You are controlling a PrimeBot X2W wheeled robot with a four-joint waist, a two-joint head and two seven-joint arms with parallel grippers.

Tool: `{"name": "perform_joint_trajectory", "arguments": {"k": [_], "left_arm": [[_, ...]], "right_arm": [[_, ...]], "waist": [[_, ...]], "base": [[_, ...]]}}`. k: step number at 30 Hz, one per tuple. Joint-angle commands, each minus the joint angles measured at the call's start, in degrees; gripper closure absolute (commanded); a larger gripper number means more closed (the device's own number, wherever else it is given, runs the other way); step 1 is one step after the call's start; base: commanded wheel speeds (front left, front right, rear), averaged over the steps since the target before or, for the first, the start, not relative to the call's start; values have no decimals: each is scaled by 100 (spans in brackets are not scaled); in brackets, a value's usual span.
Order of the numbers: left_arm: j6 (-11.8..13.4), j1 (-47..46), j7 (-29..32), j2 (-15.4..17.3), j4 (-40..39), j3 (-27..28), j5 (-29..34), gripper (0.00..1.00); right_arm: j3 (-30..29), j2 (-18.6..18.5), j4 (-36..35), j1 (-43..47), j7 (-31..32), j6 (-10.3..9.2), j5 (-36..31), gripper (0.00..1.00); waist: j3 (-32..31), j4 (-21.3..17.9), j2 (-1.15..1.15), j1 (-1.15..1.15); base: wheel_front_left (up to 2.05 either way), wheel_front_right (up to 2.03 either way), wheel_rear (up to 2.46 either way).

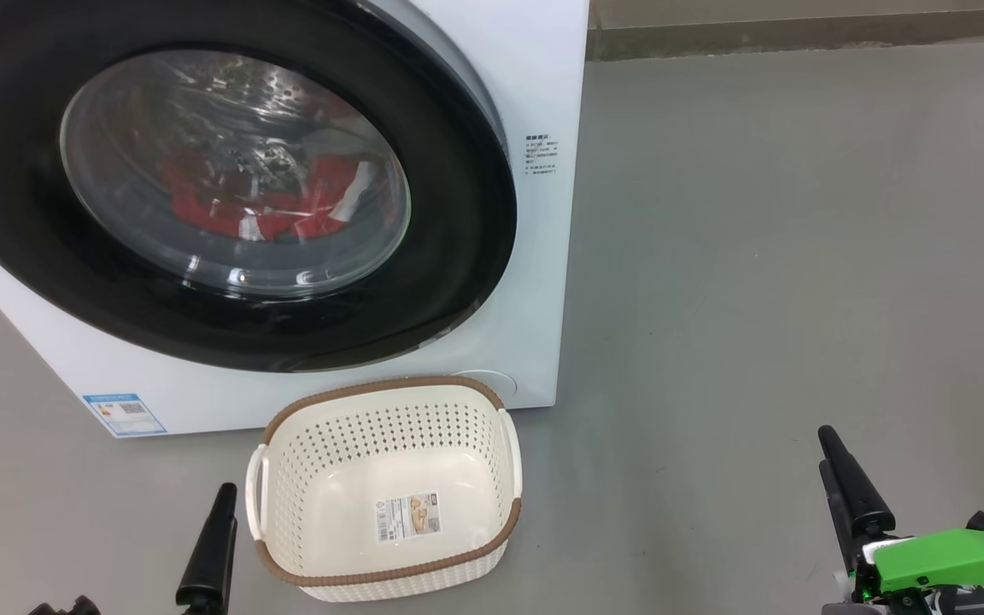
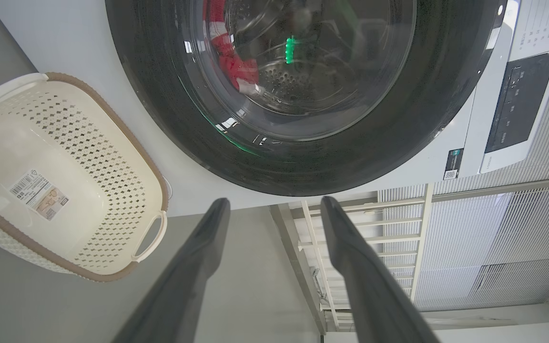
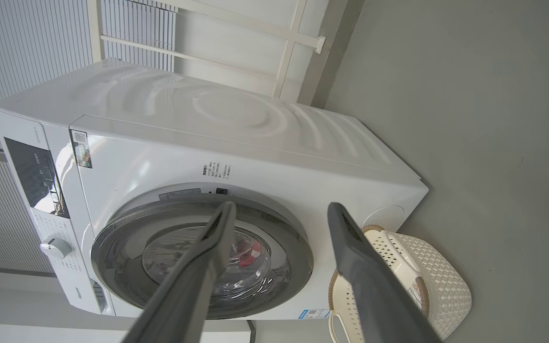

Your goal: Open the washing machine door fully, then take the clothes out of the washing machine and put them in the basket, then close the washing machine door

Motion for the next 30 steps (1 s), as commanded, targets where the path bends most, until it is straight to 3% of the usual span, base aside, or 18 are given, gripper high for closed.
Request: {"name": "perform_joint_trajectory", "arguments": {"k": [1, 30], "left_arm": [[-11, -55, -63, 83, -198, 19, 187, 0], [156, 89, -557, 101, -486, -326, 2890, 0]], "right_arm": [[61, -112, -182, -45, -68, -1, -110, 0], [453, -362, -264, 93, -556, -2, -2103, 0]], "waist": [[2, 1, 0, -1], [62, 51, 0, -1]], "base": [[0, 0, 0], [0, 0, 0]]}}
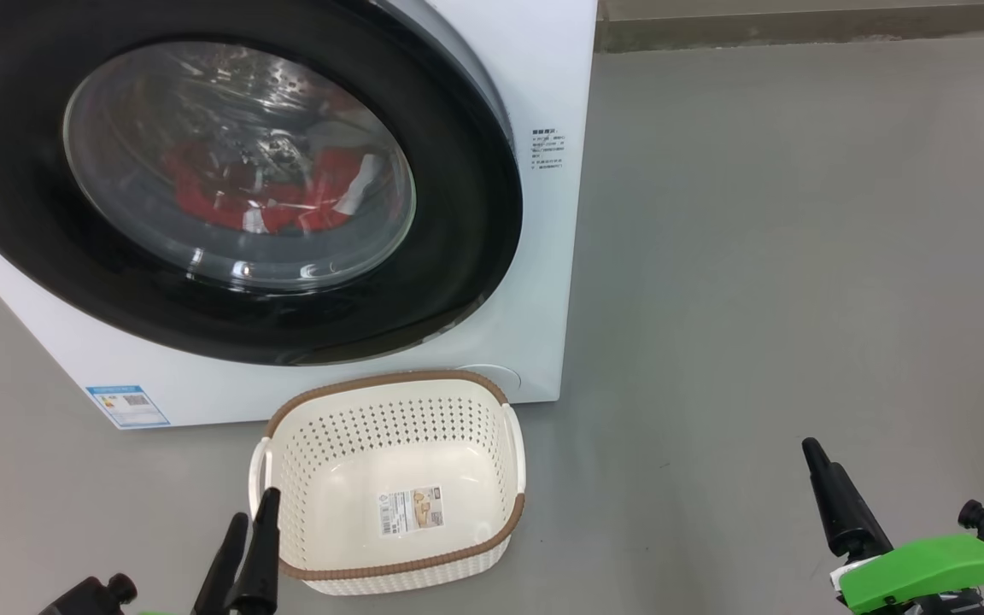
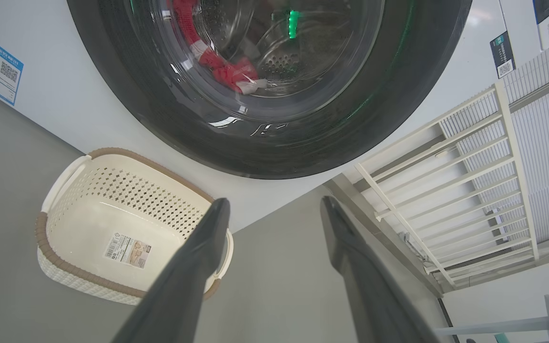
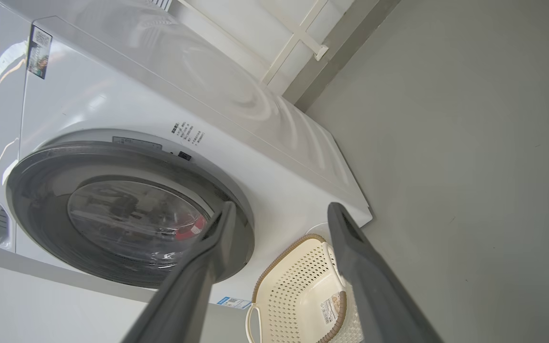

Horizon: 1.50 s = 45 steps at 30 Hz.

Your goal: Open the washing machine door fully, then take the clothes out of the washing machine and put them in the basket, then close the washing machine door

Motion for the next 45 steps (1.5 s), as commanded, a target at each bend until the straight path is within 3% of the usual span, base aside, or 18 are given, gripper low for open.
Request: {"name": "perform_joint_trajectory", "arguments": {"k": [1, 45], "left_arm": [[12, -48, -92, 94, -188, 45, 222, 0], [228, 220, -823, 121, -543, -59, 3170, 0]], "right_arm": [[95, -102, -171, -31, -77, -2, -218, 0], [213, -291, -325, 312, -801, -3, -2460, 0]], "waist": [[4, 2, 0, 0], [19, 19, 0, 0]], "base": [[0, 0, 0], [0, 0, 0]]}}
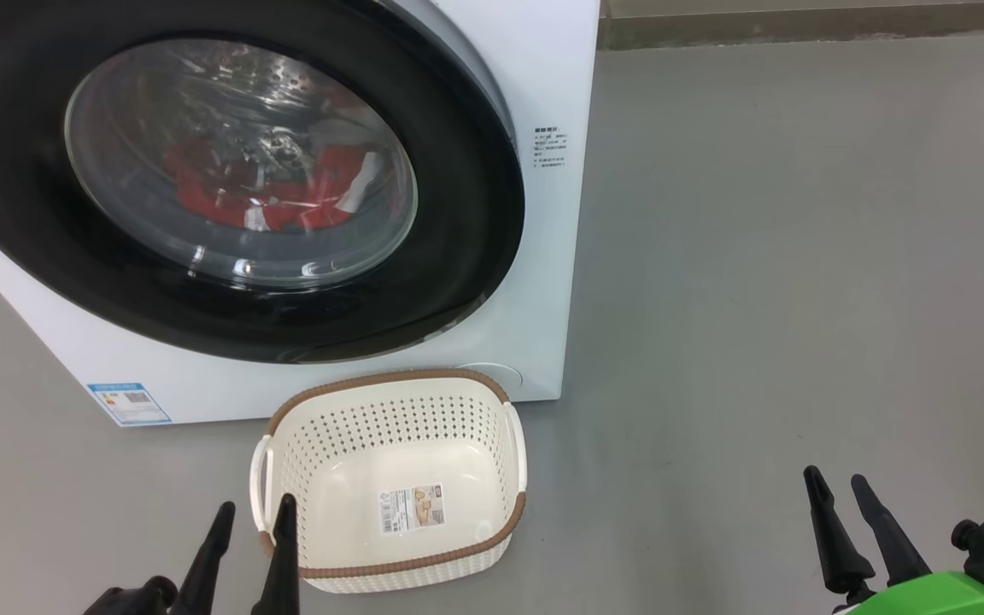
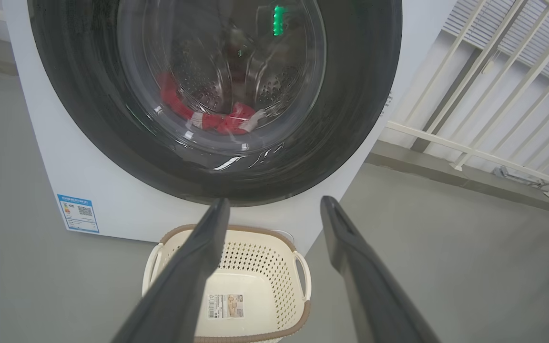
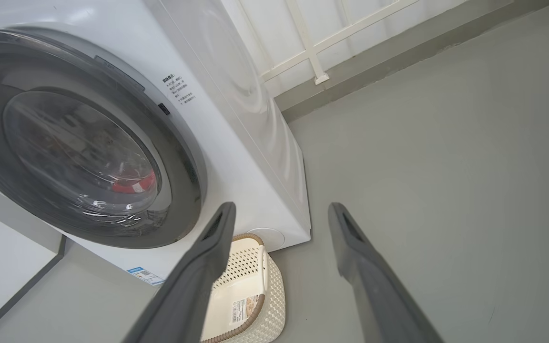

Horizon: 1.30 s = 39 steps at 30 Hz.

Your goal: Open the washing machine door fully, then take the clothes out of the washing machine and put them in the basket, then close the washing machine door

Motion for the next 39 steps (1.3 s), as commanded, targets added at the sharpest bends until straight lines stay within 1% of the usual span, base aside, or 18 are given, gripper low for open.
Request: {"name": "perform_joint_trajectory", "arguments": {"k": [1, 6, 26, 28, 39], "left_arm": [[28, -11, -96, 62, -197, 122, 247, 0], [73, 25, -181, 65, -218, 146, 499, 0], [110, 100, -505, 77, -273, 157, 1557, 0], [98, 118, -528, 77, -267, 171, 1527, 0], [23, 134, -528, 77, -163, 289, 1133, 0]], "right_arm": [[103, -111, -165, -33, -112, -3, -182, 0], [63, -107, -155, 9, -195, -4, -448, 0], [57, -168, 19, 135, -516, -4, -1633, 0], [31, -163, 15, 148, -539, -4, -1721, 0], [-241, -134, -82, 191, -539, -4, -1673, 0]], "waist": [[3, 2, 0, 0], [16, -1, 0, 0], [74, -11, 0, 0], [68, -18, 0, 0], [70, -37, 0, -1]], "base": [[0, 0, 0], [0, 0, 0], [0, 0, 0], [0, 0, 0], [0, 0, 0]]}}
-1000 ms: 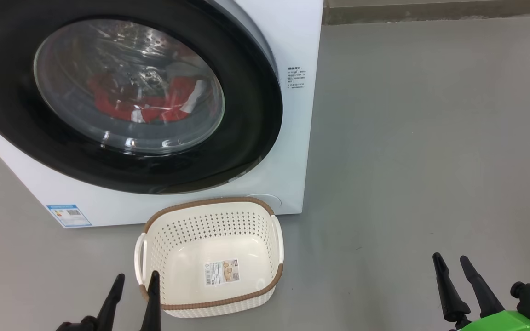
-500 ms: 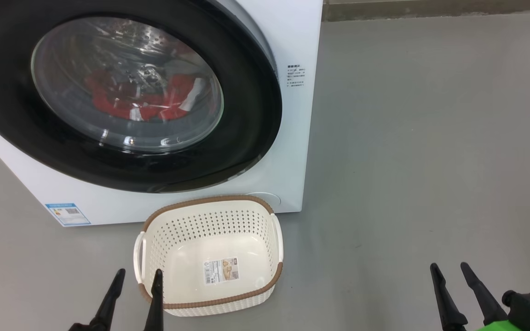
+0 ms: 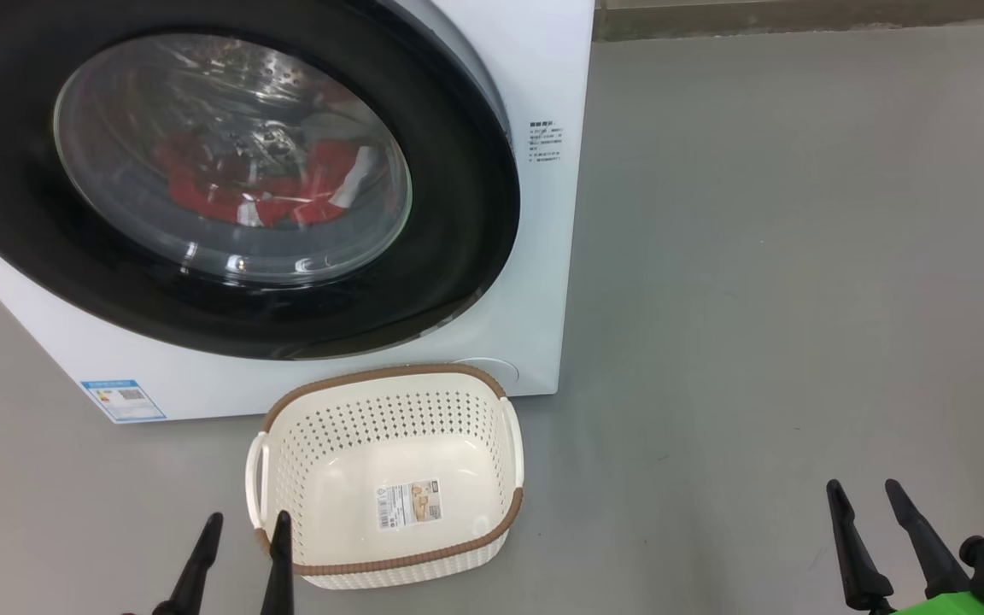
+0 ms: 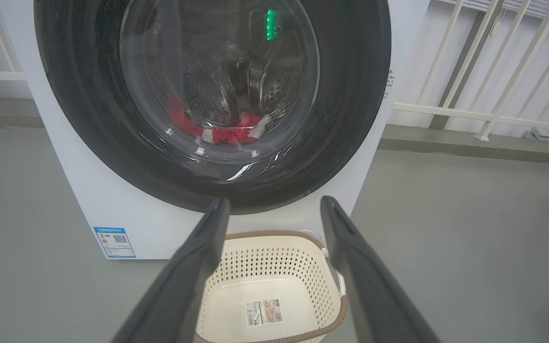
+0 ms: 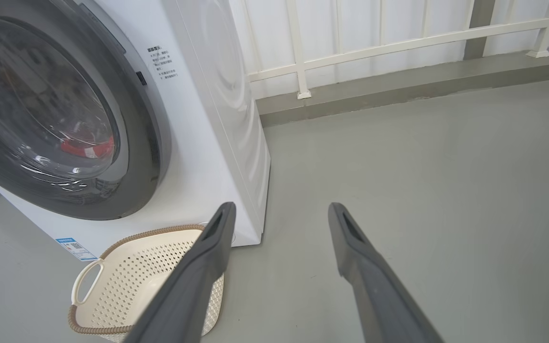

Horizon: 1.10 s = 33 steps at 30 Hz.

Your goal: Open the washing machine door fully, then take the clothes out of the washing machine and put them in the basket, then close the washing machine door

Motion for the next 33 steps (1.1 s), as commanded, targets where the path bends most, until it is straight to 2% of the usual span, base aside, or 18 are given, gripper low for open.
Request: {"name": "perform_joint_trajectory", "arguments": {"k": [1, 18, 19, 20, 21, 22, 27, 33], "left_arm": [[-21, -99, -70, 44, -100, 220, -69, 0], [-44, -121, -70, 44, -81, 301, -180, 0], [-46, -123, -70, 44, -78, 302, -183, 0], [-47, -125, -70, 44, -78, 304, -186, 0], [-47, -125, -70, 44, -78, 304, -186, 0], [-49, -134, -70, 44, -85, 300, -191, 0], [-58, -177, -70, 44, -115, 231, -115, 0], [-46, -328, -70, 44, -169, 197, -115, 0]], "right_arm": [[84, -94, -158, -4, -60, -4, 45, 0], [122, -43, -269, 17, -60, -4, 96, 0], [141, -15, -297, 8, -60, -4, 179, 25], [158, 1, -329, -10, -60, -4, 244, 64], [158, 1, -329, -10, -60, -4, 244, 64], [254, -2, -368, -66, -60, -4, 339, 100], [401, 24, -467, -401, -60, -4, 630, 100], [737, 166, -529, -1360, -60, -4, 1185, 100]], "waist": [[2, 7, 0, 0], [25, -34, 0, 0], [28, -34, 0, 0], [36, -36, 0, 0], [36, -36, 0, 0], [61, -34, 0, 0], [166, -43, 0, 0], [406, -72, 0, 0]], "base": [[0, 0, 0], [0, 0, 0], [0, 0, 0], [0, 0, 0], [0, 0, 0], [0, 0, 0], [0, 0, 0], [0, 0, 0]]}}
